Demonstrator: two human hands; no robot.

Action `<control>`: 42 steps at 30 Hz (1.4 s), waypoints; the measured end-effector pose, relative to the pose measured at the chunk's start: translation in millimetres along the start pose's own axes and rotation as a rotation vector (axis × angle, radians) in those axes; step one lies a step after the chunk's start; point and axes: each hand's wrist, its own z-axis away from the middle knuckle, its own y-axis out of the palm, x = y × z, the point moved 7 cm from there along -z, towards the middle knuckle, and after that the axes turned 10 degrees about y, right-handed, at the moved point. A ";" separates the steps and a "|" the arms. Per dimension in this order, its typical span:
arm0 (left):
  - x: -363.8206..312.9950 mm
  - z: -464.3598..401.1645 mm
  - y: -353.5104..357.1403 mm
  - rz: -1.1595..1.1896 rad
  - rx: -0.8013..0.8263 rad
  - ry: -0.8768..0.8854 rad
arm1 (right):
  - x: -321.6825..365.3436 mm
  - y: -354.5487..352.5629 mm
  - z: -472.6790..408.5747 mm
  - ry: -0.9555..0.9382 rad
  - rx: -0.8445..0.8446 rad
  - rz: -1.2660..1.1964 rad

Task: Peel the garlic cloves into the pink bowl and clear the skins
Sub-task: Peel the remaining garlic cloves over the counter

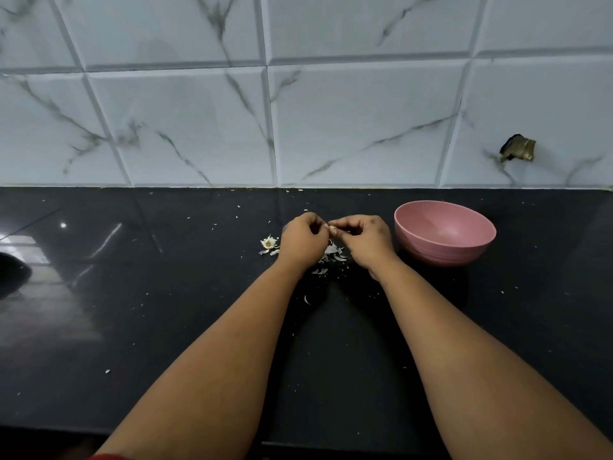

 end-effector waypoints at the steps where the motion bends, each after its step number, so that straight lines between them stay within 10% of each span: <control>1: -1.5 0.1 -0.6 -0.008 -0.006 0.005 | 0.5 0.1 0.2 0.000 0.001 0.003; 18: 9.6 1.4 -2.8 0.265 -0.078 -0.220 | 1.3 2.2 2.8 0.076 0.014 -0.191; 29: 6.9 -0.9 -3.2 0.053 -0.016 -0.021 | -1.8 -1.3 -1.0 0.039 -0.047 -0.100; 42: 6.5 -6.2 2.3 0.455 -0.003 -0.017 | -2.7 1.8 2.2 0.111 0.043 -0.280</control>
